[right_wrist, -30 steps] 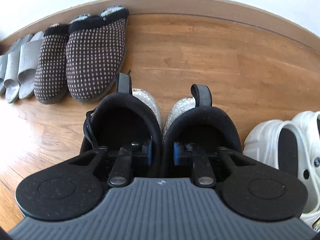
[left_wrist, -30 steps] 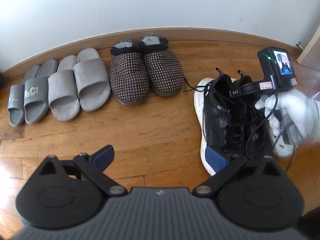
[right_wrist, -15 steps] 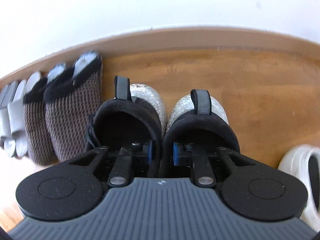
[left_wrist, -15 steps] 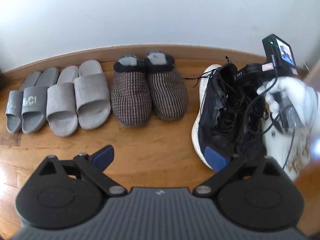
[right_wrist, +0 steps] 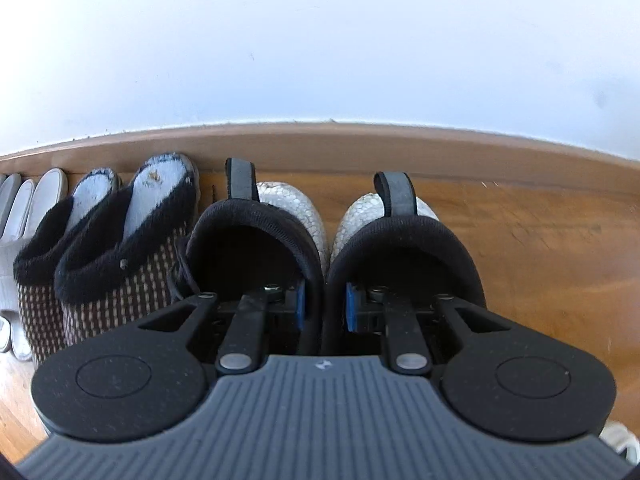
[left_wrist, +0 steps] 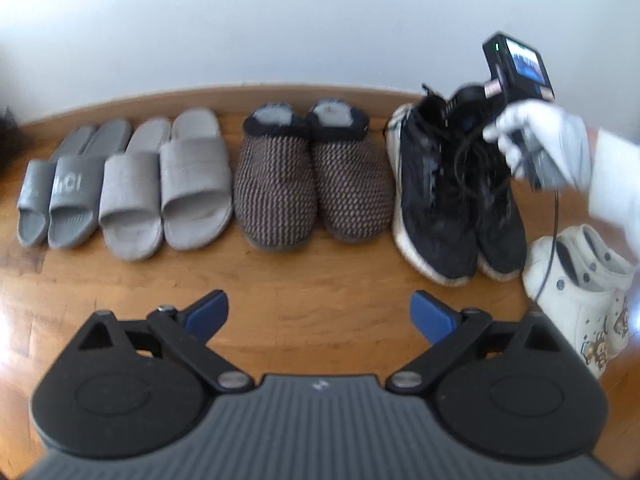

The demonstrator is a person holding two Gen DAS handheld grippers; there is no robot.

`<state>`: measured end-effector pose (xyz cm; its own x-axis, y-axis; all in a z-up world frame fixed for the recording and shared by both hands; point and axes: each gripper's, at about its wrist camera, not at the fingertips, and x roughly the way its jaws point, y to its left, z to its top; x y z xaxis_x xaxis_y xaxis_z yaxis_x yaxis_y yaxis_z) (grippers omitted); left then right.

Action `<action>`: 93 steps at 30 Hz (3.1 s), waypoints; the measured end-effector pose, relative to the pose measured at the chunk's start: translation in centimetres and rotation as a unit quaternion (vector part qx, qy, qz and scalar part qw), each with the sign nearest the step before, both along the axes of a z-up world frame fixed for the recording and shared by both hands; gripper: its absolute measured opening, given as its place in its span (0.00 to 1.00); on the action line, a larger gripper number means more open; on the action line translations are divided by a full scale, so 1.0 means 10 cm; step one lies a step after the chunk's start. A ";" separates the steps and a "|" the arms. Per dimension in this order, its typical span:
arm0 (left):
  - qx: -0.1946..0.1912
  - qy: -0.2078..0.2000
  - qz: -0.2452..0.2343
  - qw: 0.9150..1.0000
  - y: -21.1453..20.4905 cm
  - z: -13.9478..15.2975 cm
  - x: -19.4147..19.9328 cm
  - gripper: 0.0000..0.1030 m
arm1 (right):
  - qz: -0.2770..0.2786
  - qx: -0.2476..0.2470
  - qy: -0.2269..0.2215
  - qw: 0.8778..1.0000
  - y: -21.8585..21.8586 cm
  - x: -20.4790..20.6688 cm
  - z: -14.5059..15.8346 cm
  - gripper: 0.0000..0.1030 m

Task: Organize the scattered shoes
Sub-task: 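Set the black sneakers down beside the brown slippers with the right tool, then grasp the white Crocs with the right tool, then place the white Crocs beside the black sneakers with the right tool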

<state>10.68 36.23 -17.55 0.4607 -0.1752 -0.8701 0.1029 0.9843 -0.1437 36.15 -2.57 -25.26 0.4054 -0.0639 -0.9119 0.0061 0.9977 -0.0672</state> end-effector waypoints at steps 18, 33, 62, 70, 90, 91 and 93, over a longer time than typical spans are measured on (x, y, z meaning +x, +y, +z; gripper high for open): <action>-0.012 0.008 0.062 0.998 -0.17 -0.16 -0.12 0.95 | 0.008 0.016 0.023 1.000 0.11 0.41 -0.19 0.31; -0.009 -0.041 -0.025 0.999 -0.86 0.19 -0.12 0.95 | 0.037 0.108 0.019 0.993 -1.04 -1.06 1.04 0.79; -0.017 -0.020 -0.053 0.998 -0.98 0.26 -0.50 0.95 | -0.023 0.018 0.212 0.977 -1.76 -2.58 0.19 0.71; -0.019 -0.013 -0.046 0.999 -0.98 0.18 -0.48 0.95 | -0.002 -0.017 0.170 0.985 -1.69 -2.65 0.40 0.23; -0.021 0.013 -0.027 0.999 -0.97 -0.08 -0.26 0.95 | -0.025 -0.064 0.078 0.995 -2.05 -1.65 0.39 0.21; -0.020 0.015 -0.026 0.999 -0.97 -0.10 -0.25 0.95 | -0.025 -0.064 0.074 0.995 -2.05 -1.59 0.39 0.21; -0.021 0.021 -0.026 0.999 -0.97 -0.14 -0.22 0.95 | -0.027 -0.060 0.065 0.996 -2.05 -1.48 0.37 0.21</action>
